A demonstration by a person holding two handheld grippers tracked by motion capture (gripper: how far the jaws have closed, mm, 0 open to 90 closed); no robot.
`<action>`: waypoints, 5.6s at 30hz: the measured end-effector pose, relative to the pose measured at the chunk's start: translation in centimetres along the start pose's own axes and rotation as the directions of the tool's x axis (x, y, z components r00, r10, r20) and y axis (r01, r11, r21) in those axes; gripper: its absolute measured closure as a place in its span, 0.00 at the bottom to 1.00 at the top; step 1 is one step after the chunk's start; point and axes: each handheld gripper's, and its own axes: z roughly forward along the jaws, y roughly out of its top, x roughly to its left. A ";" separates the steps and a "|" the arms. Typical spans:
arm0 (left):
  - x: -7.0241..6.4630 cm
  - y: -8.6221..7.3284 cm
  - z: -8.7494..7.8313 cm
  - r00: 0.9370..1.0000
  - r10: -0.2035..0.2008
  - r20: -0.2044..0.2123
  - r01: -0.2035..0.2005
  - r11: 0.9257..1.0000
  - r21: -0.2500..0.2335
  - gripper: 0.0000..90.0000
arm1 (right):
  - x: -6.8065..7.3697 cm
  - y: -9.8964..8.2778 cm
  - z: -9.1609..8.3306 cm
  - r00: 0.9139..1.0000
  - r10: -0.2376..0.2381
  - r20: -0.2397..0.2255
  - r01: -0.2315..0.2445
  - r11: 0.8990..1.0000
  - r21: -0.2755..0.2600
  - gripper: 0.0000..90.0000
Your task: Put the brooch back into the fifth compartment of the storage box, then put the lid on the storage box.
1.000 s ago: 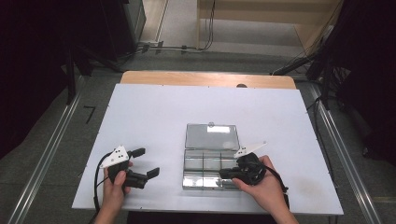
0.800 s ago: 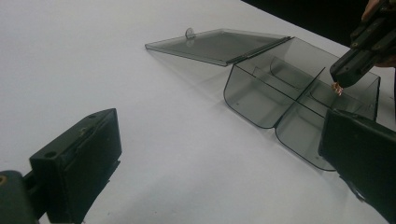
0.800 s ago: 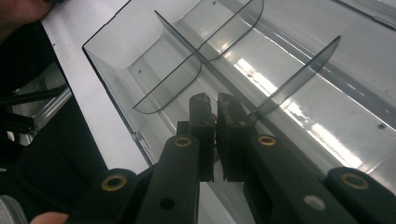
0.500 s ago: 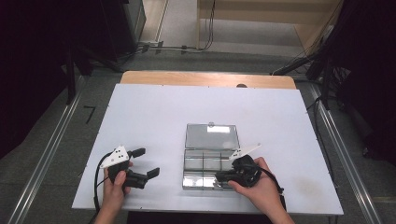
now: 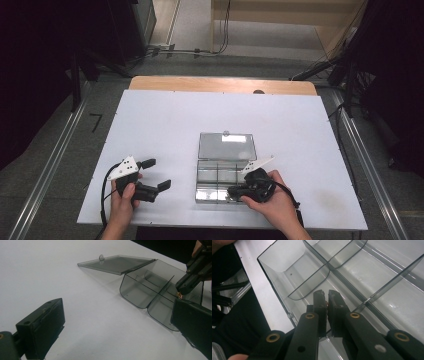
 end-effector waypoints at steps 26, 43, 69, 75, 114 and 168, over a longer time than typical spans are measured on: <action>0.0 0.0 0.0 1.000 0.002 0.001 -0.002 1.000 0.001 0.00 | -0.3 0.4 -0.7 0.999 0.000 -0.042 -0.004 0.995 -0.099 0.54; -0.1 0.0 0.1 1.000 0.005 0.003 -0.005 1.000 0.004 0.00 | -0.7 0.9 -2.1 0.999 -0.005 -0.041 -0.002 0.988 -0.157 0.37; -0.2 -0.1 0.1 1.000 0.014 -0.004 -0.014 1.000 0.011 0.00 | -2.0 1.5 -3.2 0.999 0.001 0.036 0.006 0.981 -0.196 0.24; -0.3 -0.1 0.1 1.000 0.013 -0.008 -0.013 1.000 0.012 0.00 | -2.4 1.8 -4.0 1.000 0.002 0.025 0.003 0.975 -0.224 0.20; -0.4 -0.1 0.2 1.000 0.016 -0.005 -0.015 1.000 0.017 0.00 | -4.9 4.2 -6.2 1.000 0.003 -0.014 -0.007 0.962 -0.275 0.09; -0.1 0.0 -0.1 1.000 -0.003 -0.021 0.003 1.000 -0.003 0.00 | -11.8 2.4 -5.4 0.965 0.261 -0.002 -0.243 0.896 -0.371 0.12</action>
